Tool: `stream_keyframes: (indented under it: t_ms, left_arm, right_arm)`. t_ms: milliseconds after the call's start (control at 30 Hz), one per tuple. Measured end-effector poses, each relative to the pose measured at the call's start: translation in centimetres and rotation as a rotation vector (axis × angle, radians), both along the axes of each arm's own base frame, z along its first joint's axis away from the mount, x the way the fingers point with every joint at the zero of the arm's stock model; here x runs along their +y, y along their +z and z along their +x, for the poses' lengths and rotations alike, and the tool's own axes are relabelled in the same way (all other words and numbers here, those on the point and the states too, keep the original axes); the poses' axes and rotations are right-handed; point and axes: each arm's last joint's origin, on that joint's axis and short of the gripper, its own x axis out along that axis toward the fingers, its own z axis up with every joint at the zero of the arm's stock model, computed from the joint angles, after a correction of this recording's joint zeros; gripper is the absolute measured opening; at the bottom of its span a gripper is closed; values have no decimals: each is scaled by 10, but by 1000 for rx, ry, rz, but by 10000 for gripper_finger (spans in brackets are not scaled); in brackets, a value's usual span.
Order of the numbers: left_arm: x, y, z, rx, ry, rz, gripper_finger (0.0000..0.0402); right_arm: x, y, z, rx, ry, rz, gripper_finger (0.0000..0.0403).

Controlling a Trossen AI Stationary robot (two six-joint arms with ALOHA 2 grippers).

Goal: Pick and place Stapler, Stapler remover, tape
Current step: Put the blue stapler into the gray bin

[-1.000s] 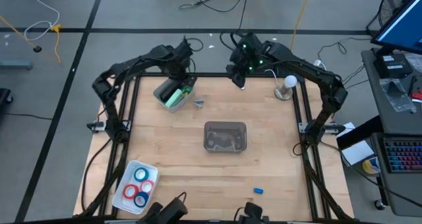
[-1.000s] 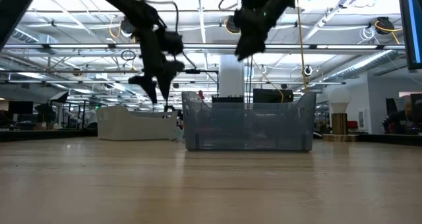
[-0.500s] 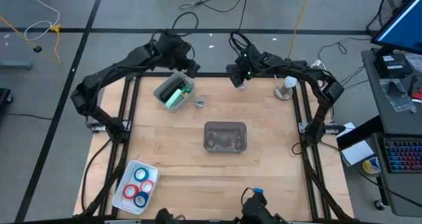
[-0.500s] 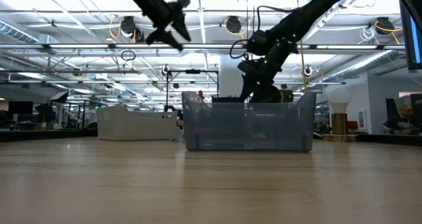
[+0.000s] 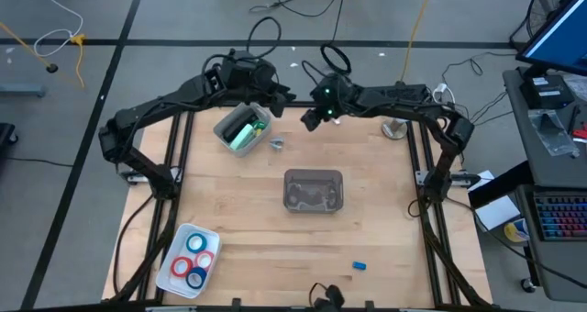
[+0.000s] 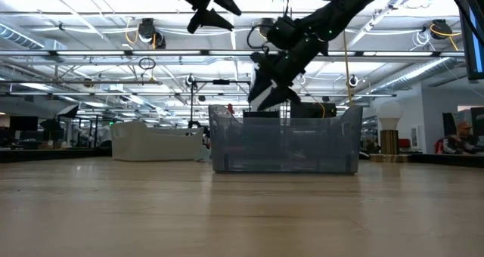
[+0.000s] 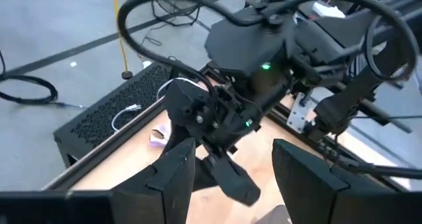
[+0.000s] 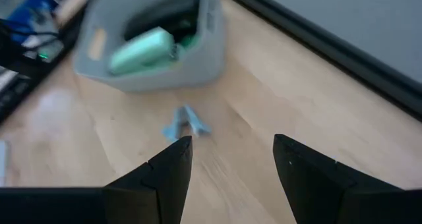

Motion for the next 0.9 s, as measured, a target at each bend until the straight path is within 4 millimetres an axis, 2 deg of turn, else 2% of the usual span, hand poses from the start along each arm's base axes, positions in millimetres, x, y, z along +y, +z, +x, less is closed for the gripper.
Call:
stream_keyframes:
  t_ms: [167, 367, 533, 700, 900]
  left_arm:
    - [1, 0, 0, -3, 7, -9, 200]
    - [1, 0, 0, 5, -3, 11, 200]
    - [0, -1, -1, 25, -18, 41, 200]
    - [0, -3, -2, 67, -42, 73, 200]
    - [-1, -8, -4, 125, -69, 97, 200]
  right_arm:
    - [0, 5, 5, -54, 8, -32, 208]
    - [1, -2, -2, 34, 49, -28, 208]
    - [9, 2, -13, 62, 300, -36, 208]
    - [30, 13, -37, 144, 536, 11, 208]
    - [72, 48, -70, 225, 696, 11, 208]
